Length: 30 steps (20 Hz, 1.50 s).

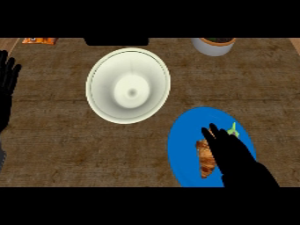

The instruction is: Pick the croissant from the plate and place it in the bowl

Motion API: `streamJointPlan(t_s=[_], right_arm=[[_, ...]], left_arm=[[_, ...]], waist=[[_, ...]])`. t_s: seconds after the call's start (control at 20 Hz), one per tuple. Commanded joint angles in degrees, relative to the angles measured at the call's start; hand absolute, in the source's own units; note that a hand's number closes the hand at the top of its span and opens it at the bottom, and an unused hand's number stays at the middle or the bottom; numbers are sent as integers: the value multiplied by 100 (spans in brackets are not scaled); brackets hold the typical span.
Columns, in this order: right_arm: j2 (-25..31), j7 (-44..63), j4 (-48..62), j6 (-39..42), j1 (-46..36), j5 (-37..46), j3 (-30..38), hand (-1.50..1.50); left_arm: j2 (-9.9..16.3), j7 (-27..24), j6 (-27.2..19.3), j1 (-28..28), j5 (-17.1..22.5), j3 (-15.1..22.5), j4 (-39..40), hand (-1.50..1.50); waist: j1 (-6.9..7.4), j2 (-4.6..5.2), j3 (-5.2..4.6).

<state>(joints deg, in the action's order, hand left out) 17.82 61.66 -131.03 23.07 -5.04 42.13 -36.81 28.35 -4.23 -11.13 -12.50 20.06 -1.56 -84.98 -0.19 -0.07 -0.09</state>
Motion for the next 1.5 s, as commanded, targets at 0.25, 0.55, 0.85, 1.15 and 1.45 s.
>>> streamJointPlan(t_s=[0.25,0.55,0.85,1.15,1.45], right_arm=[[-408,35,792,-31,347,403,-1,-150],[-55,-795,1015,156,587,96,929,-150],[-347,-1345,1386,-174,705,572,905,-150],[-416,-1844,1568,-243,816,800,819,-150],[-571,-2047,2126,-173,646,913,1041,-150]], left_arm=[[-180,-142,196,70,-197,-102,148,0],[-296,-16,144,-398,-363,-223,437,0],[-617,209,162,186,-586,-238,-392,0],[-593,95,500,-355,-671,-584,411,0],[-689,545,437,-399,-797,-641,-31,0]], waist=[[9,3,9],[-29,14,10],[19,2,11],[-4,5,9],[6,4,10]])
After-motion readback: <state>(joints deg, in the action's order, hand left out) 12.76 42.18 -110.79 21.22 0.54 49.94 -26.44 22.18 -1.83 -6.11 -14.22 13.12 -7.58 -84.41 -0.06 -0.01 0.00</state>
